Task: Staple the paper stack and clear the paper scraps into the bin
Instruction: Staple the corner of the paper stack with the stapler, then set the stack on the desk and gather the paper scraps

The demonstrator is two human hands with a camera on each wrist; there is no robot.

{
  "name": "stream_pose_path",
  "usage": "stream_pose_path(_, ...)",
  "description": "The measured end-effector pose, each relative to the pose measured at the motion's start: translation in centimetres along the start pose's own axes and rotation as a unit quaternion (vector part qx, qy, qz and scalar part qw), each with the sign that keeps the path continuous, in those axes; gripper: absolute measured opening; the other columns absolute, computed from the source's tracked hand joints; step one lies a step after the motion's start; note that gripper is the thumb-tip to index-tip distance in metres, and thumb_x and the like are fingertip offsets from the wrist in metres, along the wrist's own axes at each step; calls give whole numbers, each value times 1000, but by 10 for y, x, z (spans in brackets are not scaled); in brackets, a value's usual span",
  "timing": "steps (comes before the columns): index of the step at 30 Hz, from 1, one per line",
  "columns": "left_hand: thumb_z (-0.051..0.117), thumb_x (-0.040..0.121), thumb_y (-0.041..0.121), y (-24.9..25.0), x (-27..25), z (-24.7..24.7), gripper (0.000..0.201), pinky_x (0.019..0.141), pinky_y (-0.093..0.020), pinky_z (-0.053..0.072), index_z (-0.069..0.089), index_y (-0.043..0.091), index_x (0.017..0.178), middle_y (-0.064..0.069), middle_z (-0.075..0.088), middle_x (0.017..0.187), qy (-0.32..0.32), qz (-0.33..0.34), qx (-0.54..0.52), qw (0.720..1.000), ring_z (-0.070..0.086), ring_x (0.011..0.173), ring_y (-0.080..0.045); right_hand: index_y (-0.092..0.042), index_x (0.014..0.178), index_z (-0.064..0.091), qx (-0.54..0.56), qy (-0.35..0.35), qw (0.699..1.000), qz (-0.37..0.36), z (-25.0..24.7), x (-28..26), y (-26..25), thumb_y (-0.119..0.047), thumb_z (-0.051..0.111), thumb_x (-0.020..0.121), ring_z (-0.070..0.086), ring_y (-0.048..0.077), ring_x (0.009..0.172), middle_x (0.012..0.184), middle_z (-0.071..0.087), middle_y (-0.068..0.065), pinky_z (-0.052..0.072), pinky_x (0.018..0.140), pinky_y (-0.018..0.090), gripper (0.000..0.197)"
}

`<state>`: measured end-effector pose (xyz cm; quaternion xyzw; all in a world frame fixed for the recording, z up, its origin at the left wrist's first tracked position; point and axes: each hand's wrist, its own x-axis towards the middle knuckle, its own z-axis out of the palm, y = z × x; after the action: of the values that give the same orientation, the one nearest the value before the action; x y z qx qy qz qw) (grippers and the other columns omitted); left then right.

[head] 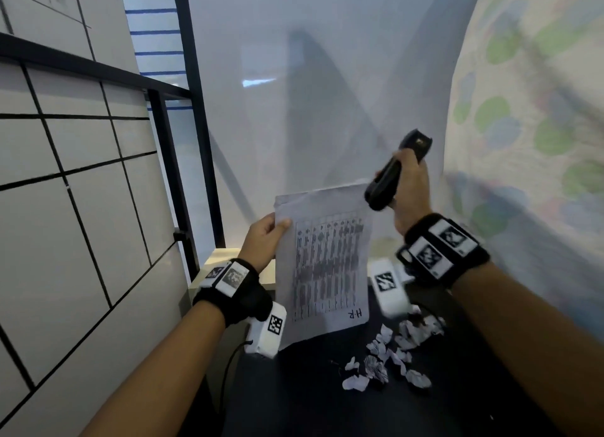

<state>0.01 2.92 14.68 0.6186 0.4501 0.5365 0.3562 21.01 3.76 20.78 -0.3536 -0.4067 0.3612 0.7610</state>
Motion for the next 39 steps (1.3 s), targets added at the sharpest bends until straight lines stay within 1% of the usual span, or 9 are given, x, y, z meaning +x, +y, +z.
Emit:
stream_pose_path(5,61,89,12,-1,-2,10,34,99,-52,48,59,0,120,-13,64,107,22,-5,20,1000,63,106,-32,-13,97,47,-433,-72,895,80,-121,-9,35,-43,57,87,56,26,85,84,55,4,48,78,38,33)
stream_pose_path(9,63,88,20,-9,-1,17,32,90,-42,50,64,0,113,-13,64,98,32,-22,28,999,61,93,-25,-12,97,50,-692,-156,683,174,-189,-24,64,-53,59,83,53,24,85,99,61,12,41,72,27,45)
stream_pose_path(13,59,90,21,-12,-1,25,32,80,-36,50,65,-1,112,-11,62,95,48,-22,53,997,59,86,-19,-9,108,60,-771,-211,553,234,-223,-37,89,-57,63,78,61,26,100,113,64,11,47,72,26,57)
stream_pose_path(18,56,93,21,-13,5,25,22,49,-7,40,61,9,75,-8,55,69,104,-15,71,992,47,58,-14,-5,118,57,-791,-226,507,258,-238,-45,107,-56,68,74,63,26,110,122,63,12,49,81,30,68)
stream_pose_path(23,56,92,25,-11,7,17,33,91,-38,49,65,0,111,-20,68,108,160,-14,53,986,58,91,-20,-11,94,52,-811,-253,465,249,-235,-44,113,-60,69,71,56,22,84,95,56,7,45,71,27,56)
stream_pose_path(27,57,92,27,-1,9,8,35,94,-41,49,64,-1,112,-22,68,113,173,-1,61,983,62,95,-26,-8,112,54,-813,-251,490,191,-214,-40,102,-61,61,77,61,25,100,113,61,10,49,86,31,64)
stream_pose_path(32,57,92,22,37,6,-2,36,87,-33,48,62,-1,119,-14,67,110,154,48,32,986,60,94,-19,-18,148,18,-568,-242,777,123,-145,-46,82,-52,71,72,43,29,133,149,36,14,40,107,40,99)
stream_pose_path(34,57,92,21,54,3,-6,35,88,-31,50,61,0,120,-7,65,106,147,66,10,987,60,96,-18,-24,150,11,-449,-237,854,113,-116,-55,74,-42,75,73,40,29,134,150,34,14,37,109,41,102)
stream_pose_path(39,59,90,23,77,1,-23,33,98,-42,51,61,4,117,-7,66,106,151,82,3,985,65,104,-25,-10,133,46,-311,-269,905,111,-78,-86,66,-30,60,89,56,14,109,132,59,10,49,91,27,51)
